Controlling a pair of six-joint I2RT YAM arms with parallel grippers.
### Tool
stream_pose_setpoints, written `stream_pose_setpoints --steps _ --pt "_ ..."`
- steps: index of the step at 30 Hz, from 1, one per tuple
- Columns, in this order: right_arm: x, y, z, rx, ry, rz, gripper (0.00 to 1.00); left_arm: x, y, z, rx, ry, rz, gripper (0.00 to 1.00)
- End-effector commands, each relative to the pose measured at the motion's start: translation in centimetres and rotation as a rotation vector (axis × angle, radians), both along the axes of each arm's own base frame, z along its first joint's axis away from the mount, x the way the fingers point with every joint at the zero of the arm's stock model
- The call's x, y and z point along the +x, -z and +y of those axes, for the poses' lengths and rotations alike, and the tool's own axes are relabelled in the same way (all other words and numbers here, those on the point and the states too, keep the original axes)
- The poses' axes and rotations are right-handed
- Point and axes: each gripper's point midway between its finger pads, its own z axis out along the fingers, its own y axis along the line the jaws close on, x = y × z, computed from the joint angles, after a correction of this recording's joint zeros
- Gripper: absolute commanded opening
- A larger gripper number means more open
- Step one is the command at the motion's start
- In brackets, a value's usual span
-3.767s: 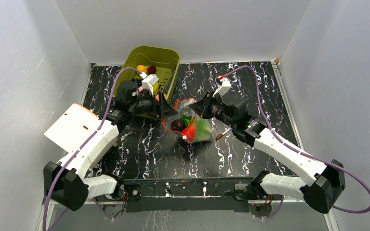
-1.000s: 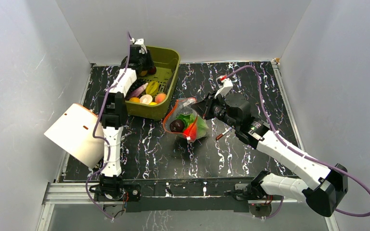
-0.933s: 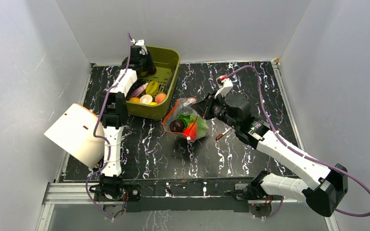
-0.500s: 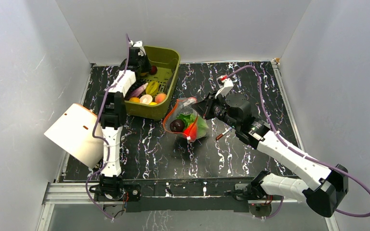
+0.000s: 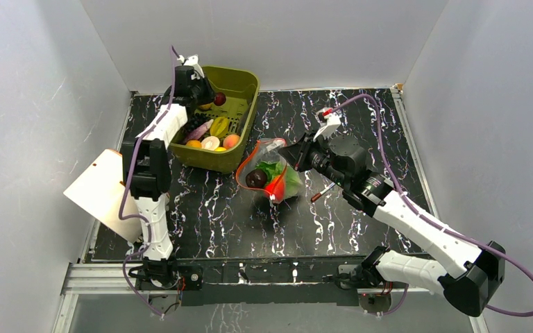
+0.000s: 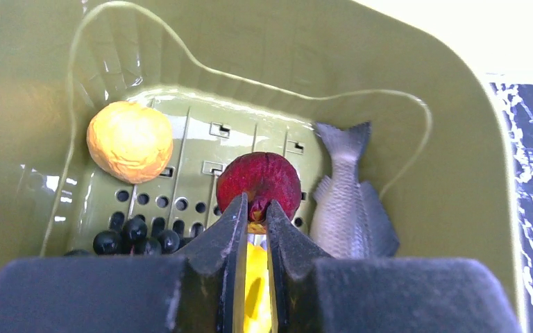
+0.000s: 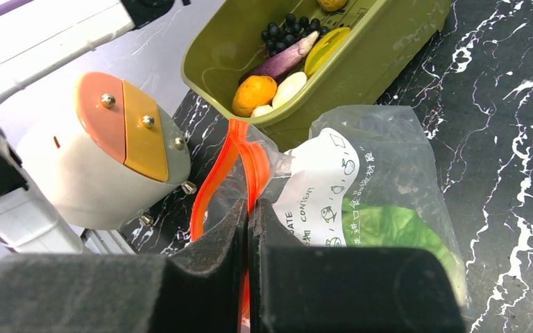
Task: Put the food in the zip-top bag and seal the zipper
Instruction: Pick up the fake fruit from the bin.
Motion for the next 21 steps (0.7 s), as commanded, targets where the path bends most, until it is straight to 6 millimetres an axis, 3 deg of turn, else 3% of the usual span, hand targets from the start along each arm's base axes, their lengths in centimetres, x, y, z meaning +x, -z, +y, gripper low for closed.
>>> stream_pose_setpoints --steps 1,8,21 --pt "0.1 -3.8 -0.5 0.079 0.027 -0.100 0.00 -2.0 -6.0 -0.8 -0.058 0.022 -0.093 0.00" --pt "0.3 -3.1 -1.0 0.061 0.051 -0.096 0.00 -6.4 -8.6 -1.9 -0.136 0.084 -0.050 0.00" --pt "0.7 -3.1 -0.9 0.049 0.060 -0.103 0.00 -17.4 -14.9 -6.3 -0.329 0.380 -0.027 0.00"
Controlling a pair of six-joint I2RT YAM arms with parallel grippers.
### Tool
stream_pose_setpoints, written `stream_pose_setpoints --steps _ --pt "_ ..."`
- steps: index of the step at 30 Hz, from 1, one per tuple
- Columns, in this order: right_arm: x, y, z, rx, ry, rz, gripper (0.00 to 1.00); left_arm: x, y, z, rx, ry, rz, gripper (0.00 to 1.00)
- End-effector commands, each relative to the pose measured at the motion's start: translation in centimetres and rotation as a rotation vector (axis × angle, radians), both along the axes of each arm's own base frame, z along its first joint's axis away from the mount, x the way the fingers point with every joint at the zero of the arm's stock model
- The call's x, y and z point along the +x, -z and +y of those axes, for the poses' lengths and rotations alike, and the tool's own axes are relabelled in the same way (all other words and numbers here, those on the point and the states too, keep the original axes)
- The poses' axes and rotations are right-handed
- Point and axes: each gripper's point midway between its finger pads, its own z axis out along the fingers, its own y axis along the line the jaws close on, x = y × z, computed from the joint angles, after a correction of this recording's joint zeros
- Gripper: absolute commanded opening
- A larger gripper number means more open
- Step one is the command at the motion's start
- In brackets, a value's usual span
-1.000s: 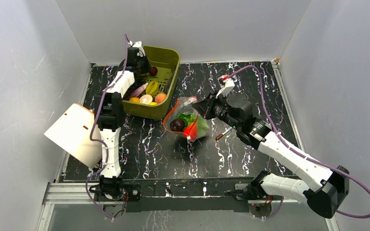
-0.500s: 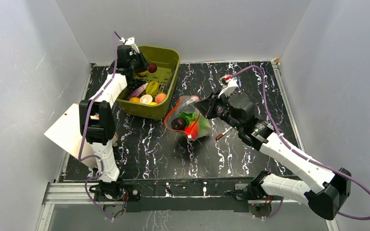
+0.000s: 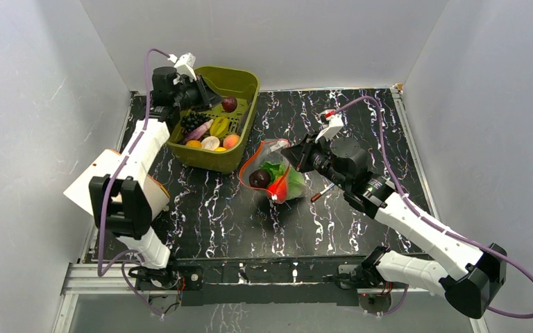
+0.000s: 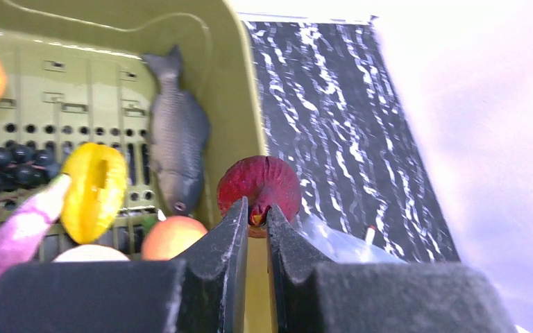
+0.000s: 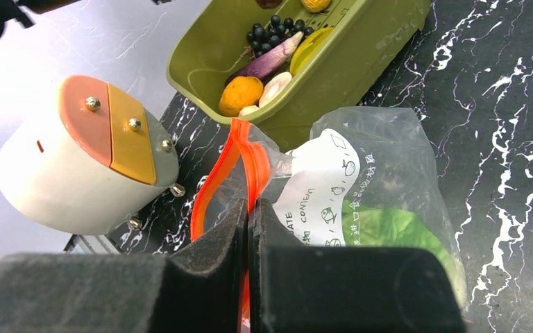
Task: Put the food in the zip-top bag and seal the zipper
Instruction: Pick up the fake fruit from the bin, then place the fake fruit in the zipper food storage bag.
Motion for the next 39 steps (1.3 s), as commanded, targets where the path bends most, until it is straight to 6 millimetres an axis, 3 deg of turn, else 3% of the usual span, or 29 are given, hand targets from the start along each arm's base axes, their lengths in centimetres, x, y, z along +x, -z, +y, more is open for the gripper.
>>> stream_pose_setpoints --steps 1,14,21,27,35,39 --pt "0.6 -3.7 -0.1 0.064 0.022 -0.105 0.00 -5.5 -4.2 -2.1 -0.097 0.152 -0.029 0.00" --pt "0.8 -3.6 0.4 0.078 0.018 -0.083 0.00 -17.4 -6.2 -5.2 -0.248 0.444 -0.027 0.00" --pt "0.9 -3.6 0.9 0.095 0.008 -0.067 0.00 -21.6 -5.8 -8.5 -0.247 0.588 -0.044 0.00" --pt "0.6 -3.8 1.1 0.108 -0.008 -0.067 0.00 -22.1 -3.8 -10.4 -0.200 0.607 -0.019 0.01" --pt "-0.1 -4.3 1.4 0.124 -0.049 -0.077 0.00 -20.6 -0.5 -10.5 -0.107 0.538 -0.011 0.01" --pt "-0.3 -3.9 1.7 0.129 -0.066 -0.067 0.00 -20.4 0.2 -10.9 -0.108 0.538 -0.004 0.02"
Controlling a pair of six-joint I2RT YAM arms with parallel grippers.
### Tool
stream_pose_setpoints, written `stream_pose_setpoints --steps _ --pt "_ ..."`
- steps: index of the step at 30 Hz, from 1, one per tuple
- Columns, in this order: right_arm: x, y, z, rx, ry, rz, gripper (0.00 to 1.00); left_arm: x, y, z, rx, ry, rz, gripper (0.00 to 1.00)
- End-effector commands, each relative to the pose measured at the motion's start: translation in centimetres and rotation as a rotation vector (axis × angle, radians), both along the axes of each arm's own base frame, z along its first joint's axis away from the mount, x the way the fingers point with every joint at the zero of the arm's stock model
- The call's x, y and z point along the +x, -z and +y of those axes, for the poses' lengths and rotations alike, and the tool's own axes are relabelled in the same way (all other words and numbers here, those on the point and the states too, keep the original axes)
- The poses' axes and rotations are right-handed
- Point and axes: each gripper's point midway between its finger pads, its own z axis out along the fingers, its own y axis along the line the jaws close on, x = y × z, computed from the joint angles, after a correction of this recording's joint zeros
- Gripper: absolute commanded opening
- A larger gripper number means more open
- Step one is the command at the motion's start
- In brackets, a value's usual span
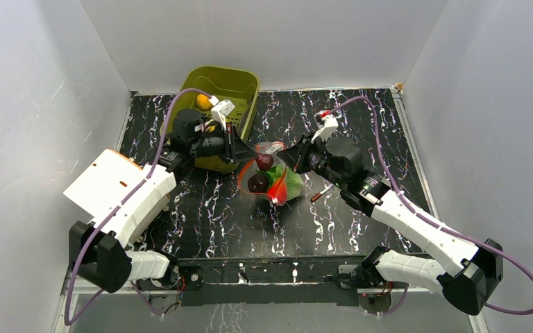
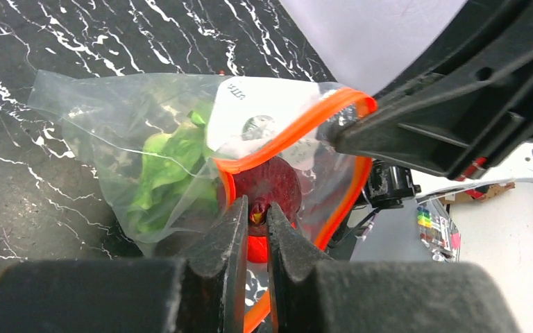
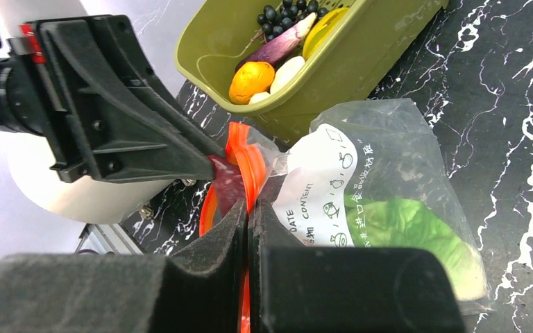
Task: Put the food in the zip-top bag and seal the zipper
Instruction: Place the fake fruit in the zipper food storage bag.
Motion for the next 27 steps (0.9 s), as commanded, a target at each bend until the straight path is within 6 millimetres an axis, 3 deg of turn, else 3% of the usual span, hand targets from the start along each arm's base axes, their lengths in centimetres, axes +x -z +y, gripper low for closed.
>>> stream_pose_setpoints --steps 1,6,9,11,17,23,27 --pt "-0.2 -4.7 0.7 0.118 -0.028 -0.107 0.00 0.7 0.6 -0.3 0.022 -0.019 -0.041 0.03" --pt "-0.2 -4.8 0.8 0.125 -0.030 -0.109 0.00 1.2 1.3 -0.4 0.057 -0.032 -0.058 0.13" --pt "-0.1 -4.8 0.8 0.126 -0.026 -0.105 0.00 1.1 1.3 -0.6 0.050 -0.017 -0.073 0.39" --pt "-0.1 -4.9 1.0 0.131 -0.031 -0.100 0.00 1.3 1.1 -0.6 0.047 -0.025 -0.092 0.49" --pt "-0.1 -5.2 0.7 0.131 -0.024 -0.103 0.00 1.8 0.4 0.0 0.083 -0.062 -0.126 0.62" --pt "-0.3 -4.0 0.4 0.122 -0.018 -0.088 0.00 2.7 -0.4 0.7 0.123 -0.118 -0.140 0.76" --pt "-0.4 -3.8 0.7 0.110 -0.032 -0.081 0.00 3.7 -1.8 1.5 0.148 -0.182 -0.179 0.78"
